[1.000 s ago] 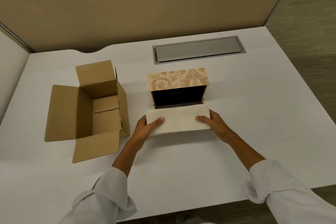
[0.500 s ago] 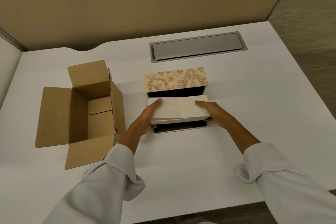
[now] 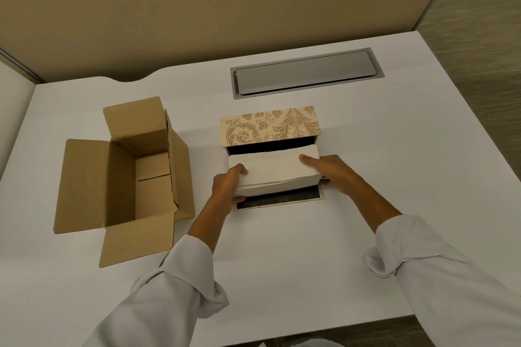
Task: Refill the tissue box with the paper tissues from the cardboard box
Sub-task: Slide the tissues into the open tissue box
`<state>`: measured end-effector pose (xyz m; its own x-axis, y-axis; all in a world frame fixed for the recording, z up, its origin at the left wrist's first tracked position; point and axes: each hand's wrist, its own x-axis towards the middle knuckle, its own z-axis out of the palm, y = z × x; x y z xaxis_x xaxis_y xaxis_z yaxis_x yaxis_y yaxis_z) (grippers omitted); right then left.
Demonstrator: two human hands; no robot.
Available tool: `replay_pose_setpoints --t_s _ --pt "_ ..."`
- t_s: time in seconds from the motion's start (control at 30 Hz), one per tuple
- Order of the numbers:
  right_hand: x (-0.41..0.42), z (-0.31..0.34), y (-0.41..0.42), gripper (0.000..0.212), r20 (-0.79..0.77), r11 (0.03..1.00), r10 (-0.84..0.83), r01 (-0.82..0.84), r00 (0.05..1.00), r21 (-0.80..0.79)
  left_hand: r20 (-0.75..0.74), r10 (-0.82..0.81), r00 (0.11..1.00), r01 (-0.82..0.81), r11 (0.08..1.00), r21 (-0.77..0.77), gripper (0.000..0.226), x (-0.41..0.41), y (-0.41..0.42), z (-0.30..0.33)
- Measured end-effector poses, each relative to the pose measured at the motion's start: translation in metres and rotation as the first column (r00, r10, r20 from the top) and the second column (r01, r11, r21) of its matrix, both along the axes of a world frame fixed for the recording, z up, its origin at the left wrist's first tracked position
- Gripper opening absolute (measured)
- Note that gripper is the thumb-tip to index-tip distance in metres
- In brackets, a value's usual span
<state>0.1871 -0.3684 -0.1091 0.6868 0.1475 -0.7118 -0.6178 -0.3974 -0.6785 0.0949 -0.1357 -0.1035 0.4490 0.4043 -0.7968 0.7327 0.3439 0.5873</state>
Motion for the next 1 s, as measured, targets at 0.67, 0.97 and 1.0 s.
replay_pose_setpoints --t_s 0.67,0.97,1.0 --pt "0.001 0.003 0.001 0.072 0.123 0.954 0.098 -0.058 0.988 -0.295 -0.118 -0.807 0.579 0.206 0.005 0.978 0.049 -0.031 -0.061 0.000" --pt "-0.013 0.057 0.024 0.053 0.808 0.963 0.056 0.183 0.587 -0.199 -0.355 -0.787 0.504 0.379 -0.169 0.910 0.054 -0.038 -0.078 -0.020" --pt "-0.004 0.065 0.034 0.051 0.826 0.970 0.130 0.101 0.549 -0.220 -0.371 -0.783 0.500 0.384 -0.183 0.905 0.055 -0.039 -0.079 -0.021"
